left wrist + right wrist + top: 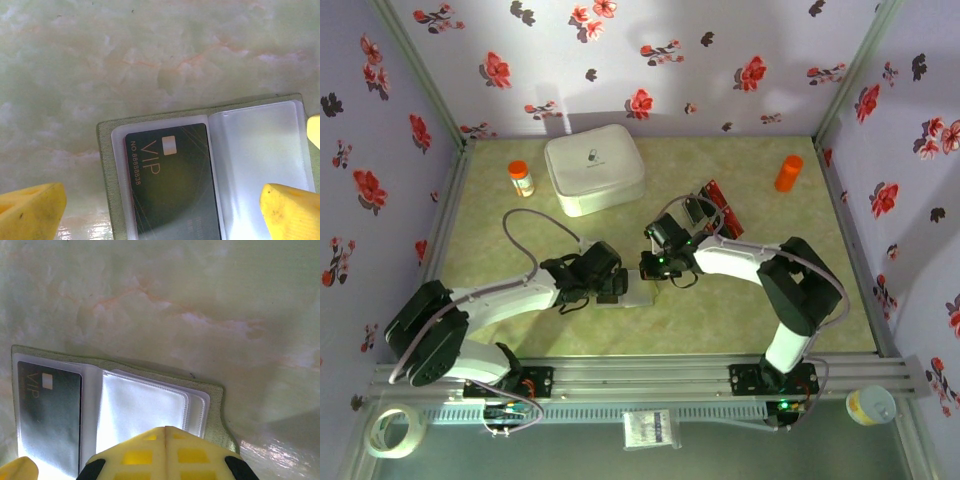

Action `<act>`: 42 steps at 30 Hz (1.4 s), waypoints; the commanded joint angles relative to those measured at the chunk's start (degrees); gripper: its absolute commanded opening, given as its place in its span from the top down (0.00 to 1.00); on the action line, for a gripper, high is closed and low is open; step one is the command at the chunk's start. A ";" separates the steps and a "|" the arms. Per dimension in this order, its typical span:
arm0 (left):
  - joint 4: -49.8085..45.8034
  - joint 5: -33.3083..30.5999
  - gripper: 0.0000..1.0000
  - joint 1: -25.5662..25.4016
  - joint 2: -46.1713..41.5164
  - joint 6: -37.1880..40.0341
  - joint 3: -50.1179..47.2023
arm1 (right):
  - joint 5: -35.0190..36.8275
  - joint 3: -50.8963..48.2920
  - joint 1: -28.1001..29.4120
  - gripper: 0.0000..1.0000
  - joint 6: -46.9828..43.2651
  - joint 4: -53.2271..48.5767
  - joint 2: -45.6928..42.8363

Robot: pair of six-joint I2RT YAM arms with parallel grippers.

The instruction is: Put the credit cards into the card holder

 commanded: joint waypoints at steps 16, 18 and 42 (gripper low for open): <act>1.67 -0.44 0.00 -0.64 2.96 1.40 -0.60 | -1.17 1.41 1.04 1.00 -0.78 0.63 5.08; 1.86 -0.50 0.00 -0.59 3.06 1.49 -0.70 | -1.19 1.44 1.54 1.00 -0.26 1.15 5.59; 5.28 -0.13 0.00 -1.44 6.11 2.11 -3.15 | -1.89 0.35 3.42 1.00 3.97 5.69 6.00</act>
